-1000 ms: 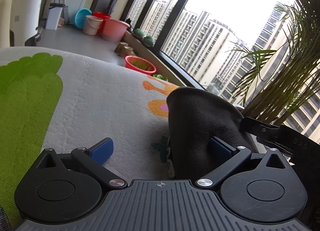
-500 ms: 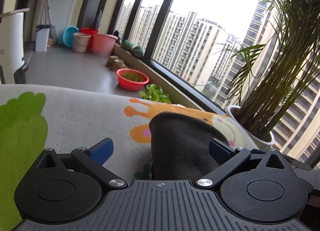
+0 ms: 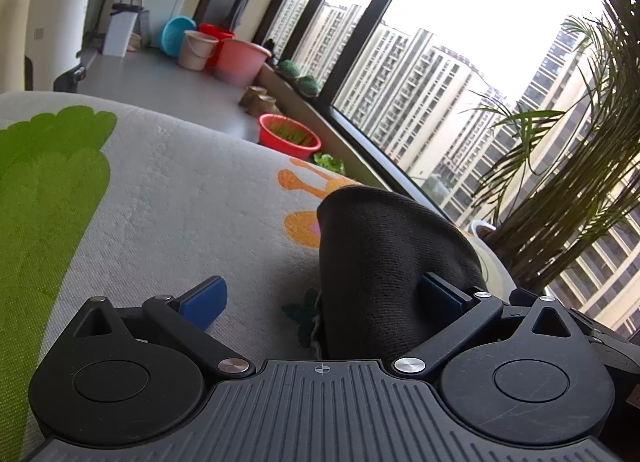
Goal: Fold clothes
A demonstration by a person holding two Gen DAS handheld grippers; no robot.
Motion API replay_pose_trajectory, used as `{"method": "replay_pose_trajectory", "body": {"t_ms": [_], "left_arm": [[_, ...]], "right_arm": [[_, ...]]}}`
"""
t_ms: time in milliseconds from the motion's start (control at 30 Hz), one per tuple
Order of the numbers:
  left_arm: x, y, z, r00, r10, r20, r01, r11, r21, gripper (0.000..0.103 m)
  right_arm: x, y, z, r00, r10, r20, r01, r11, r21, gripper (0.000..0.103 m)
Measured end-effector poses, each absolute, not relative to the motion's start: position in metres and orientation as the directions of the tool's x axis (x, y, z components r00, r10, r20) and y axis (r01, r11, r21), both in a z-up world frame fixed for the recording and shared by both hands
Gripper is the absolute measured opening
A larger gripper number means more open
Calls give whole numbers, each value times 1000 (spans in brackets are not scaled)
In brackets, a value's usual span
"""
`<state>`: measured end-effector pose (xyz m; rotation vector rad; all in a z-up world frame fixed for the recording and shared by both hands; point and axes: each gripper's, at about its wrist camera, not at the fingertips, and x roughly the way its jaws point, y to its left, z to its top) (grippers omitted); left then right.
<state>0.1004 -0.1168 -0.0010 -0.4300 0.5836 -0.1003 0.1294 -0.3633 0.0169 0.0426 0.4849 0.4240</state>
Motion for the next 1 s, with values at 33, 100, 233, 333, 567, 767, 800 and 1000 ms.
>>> {"method": "replay_pose_trajectory", "body": {"t_ms": [33, 100, 233, 333, 567, 767, 800, 1000], "left_arm": [[98, -116, 0, 837, -213, -504, -23, 907, -420, 103], [93, -115, 2, 847, -213, -487, -11, 909, -418, 103], [71, -118, 10, 882, -172, -440, 3, 933, -360, 103], [61, -122, 14, 889, -146, -434, -3, 946, -325, 103], [74, -123, 8, 843, -167, -511, -20, 940, -340, 103], [73, -110, -4, 838, -164, -520, -65, 917, -394, 103], [73, -109, -4, 838, -165, -520, -67, 915, -398, 103], [46, -117, -2, 861, -160, -483, -31, 931, -363, 103]], "right_arm": [[129, -366, 16, 798, 411, -442, -381, 911, 158, 103], [129, -371, 16, 792, 424, -440, -370, 906, 208, 103], [114, -389, 15, 791, 444, -422, -325, 888, 326, 103], [98, -398, 14, 805, 434, -405, -301, 886, 351, 103], [98, -391, 18, 800, 393, -454, -288, 915, 283, 103], [119, -379, 17, 772, 406, -489, -308, 912, 271, 103], [124, -377, 17, 765, 417, -490, -315, 907, 280, 103], [129, -381, 8, 759, 441, -479, -301, 890, 343, 103]]}}
